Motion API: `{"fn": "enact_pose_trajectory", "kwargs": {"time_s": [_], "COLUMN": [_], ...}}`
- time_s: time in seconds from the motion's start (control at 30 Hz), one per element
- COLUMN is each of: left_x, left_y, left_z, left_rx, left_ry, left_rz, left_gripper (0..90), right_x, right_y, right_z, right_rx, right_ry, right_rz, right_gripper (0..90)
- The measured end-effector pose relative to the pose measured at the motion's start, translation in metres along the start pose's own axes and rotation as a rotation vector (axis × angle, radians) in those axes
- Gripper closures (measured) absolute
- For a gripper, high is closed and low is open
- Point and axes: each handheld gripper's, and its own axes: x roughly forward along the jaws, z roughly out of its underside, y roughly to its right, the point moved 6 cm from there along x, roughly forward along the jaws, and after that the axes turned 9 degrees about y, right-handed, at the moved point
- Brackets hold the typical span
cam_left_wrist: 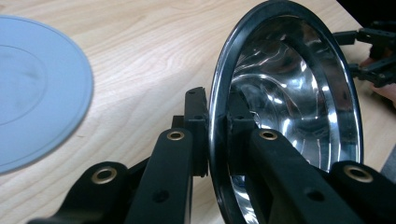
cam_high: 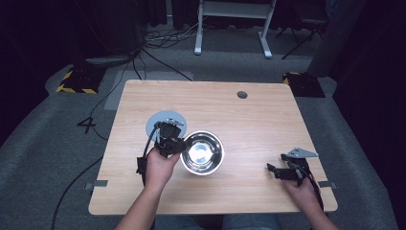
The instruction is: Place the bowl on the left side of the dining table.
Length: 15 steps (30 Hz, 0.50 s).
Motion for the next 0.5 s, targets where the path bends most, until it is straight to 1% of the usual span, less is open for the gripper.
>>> {"fn": "enact_pose_trajectory", "kwargs": {"time_s": [0.1, 0.23, 0.27, 0.37, 0.43, 0.5], "left_x": [-0.002, -0.004, -0.005, -0.007, -0.007, -0.006], "left_y": [-0.004, -0.009, -0.011, -0.014, -0.018, -0.021], "left_z": [-0.005, -0.012, -0.015, -0.019, -0.022, -0.026], "left_rx": [-0.009, -0.011, -0.011, -0.011, -0.016, -0.035], "left_ry": [0.012, 0.021, 0.025, 0.028, 0.043, 0.052], "left_rz": [-0.005, -0.017, -0.027, -0.031, -0.043, -0.035], "left_gripper": [83.2, 83.2, 83.2, 83.2, 83.3, 83.3], "right_x": [0.000, 0.000, 0.000, 0.000, 0.000, 0.000], "right_y": [0.000, 0.000, 0.000, 0.000, 0.000, 0.000], "right_z": [0.000, 0.000, 0.000, 0.000, 0.000, 0.000], "right_rx": [0.000, 0.001, 0.001, 0.000, 0.001, 0.000], "right_ry": [0.000, 0.000, 0.000, 0.000, 0.001, 0.000], "right_rz": [0.000, 0.000, 0.000, 0.000, 0.000, 0.000], "right_gripper": [21.7, 21.7, 21.8, 21.7, 21.7, 21.7]}}
